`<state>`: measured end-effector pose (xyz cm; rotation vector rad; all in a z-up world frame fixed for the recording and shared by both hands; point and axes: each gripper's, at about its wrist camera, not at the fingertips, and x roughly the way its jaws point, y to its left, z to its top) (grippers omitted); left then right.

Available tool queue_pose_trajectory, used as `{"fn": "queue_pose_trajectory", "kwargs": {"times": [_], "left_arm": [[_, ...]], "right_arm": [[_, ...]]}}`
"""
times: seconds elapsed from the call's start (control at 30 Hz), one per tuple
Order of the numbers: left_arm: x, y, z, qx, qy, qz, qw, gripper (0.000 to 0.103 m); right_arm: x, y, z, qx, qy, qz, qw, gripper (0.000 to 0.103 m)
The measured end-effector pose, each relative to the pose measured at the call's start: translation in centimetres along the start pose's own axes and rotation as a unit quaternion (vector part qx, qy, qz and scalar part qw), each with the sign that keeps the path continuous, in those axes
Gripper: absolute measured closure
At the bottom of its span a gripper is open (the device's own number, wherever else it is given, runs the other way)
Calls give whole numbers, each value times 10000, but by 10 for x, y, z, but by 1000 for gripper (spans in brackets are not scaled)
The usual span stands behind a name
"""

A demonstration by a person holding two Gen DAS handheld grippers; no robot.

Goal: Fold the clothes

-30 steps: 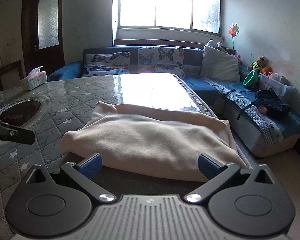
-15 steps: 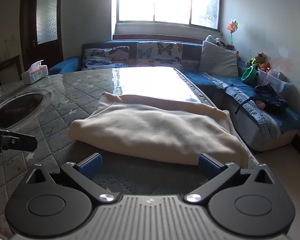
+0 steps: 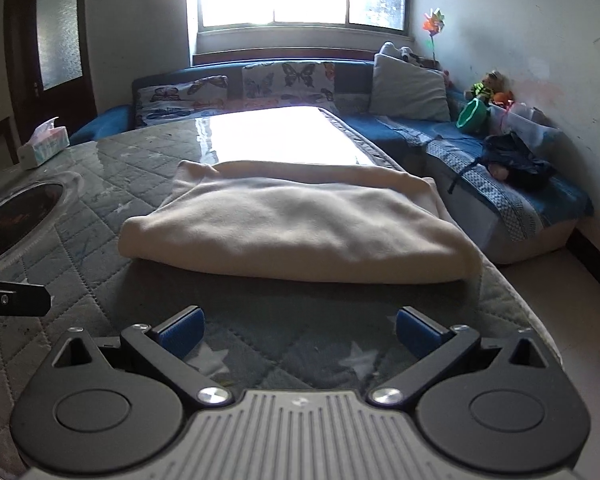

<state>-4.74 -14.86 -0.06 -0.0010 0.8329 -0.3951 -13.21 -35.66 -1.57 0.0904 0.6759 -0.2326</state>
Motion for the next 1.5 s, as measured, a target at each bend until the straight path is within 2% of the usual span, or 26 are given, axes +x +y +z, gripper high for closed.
{"fn": "queue_pose_trajectory", "kwargs": {"times": [0.37, 1.5], "left_arm": [[-5, -10, -4, 165, -26, -58, 9998, 0], [-26, -33, -22, 508, -172, -97, 9985, 0]], "right_arm": [[-3, -8, -3, 130, 71, -186, 9997, 0], [-22, 1, -9, 125, -121, 95, 9998, 0]]}}
